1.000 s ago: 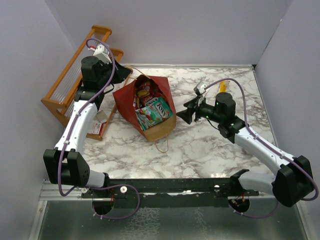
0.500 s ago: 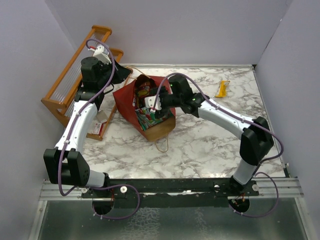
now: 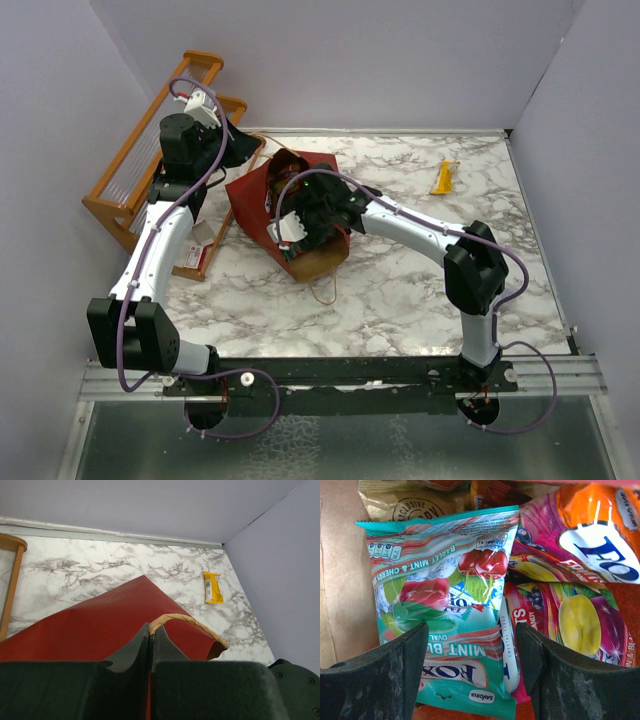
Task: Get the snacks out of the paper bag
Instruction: Take out the snack from the paper bag.
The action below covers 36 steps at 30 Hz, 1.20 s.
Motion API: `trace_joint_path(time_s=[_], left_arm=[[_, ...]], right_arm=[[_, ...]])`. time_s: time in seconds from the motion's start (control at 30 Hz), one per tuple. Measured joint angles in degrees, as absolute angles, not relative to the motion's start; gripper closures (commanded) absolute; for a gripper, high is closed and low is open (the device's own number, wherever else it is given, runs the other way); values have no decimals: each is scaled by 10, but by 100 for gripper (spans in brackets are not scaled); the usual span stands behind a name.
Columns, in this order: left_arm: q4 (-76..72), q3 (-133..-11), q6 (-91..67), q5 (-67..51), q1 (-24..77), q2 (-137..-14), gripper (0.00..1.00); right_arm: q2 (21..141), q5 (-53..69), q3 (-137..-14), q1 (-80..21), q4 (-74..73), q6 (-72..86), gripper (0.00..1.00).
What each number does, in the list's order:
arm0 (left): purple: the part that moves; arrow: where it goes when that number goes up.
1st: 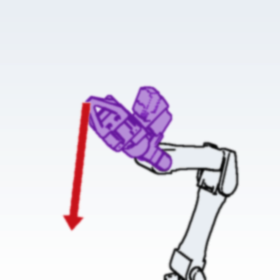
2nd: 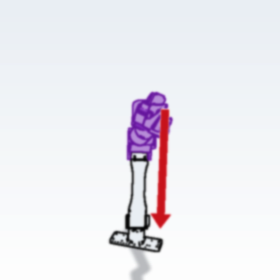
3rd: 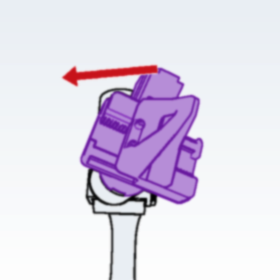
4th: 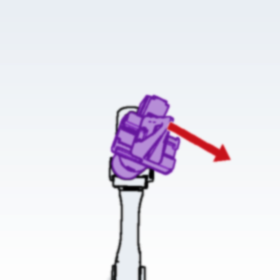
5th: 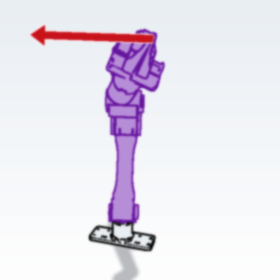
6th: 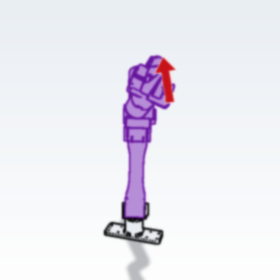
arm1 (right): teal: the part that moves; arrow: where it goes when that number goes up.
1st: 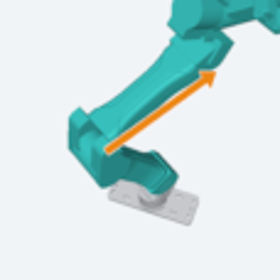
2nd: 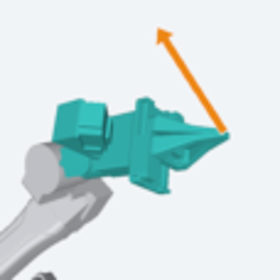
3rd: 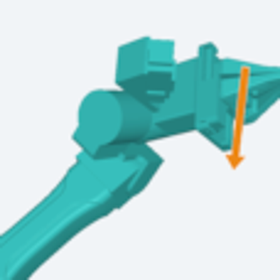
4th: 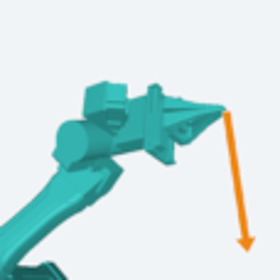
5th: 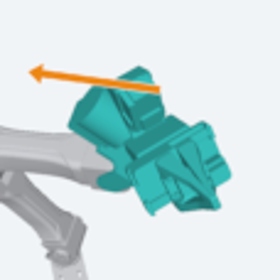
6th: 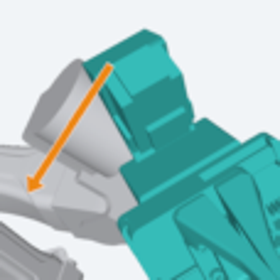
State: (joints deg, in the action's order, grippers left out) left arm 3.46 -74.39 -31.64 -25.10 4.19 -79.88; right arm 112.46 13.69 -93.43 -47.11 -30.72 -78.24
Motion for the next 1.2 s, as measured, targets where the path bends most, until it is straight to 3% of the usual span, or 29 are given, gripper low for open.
trace_joint_path(time_s=[0.27, 0.43, 0.67, 1.2], left_arm=[[31, -742, -321, -253, 41, -799, 100], [30, -742, -322, -254, 41, -799, 100], [30, -741, -322, -255, 41, -799, 100], [30, -741, -324, -255, 38, -806, 100]], right_arm=[[1154, 101, -969, -474, -346, -792, 47], [1156, 92, -970, -481, -351, -793, 80], [1141, 74, -938, -492, -323, -791, 98], [927, 50, -798, -506, -249, -613, 99]])
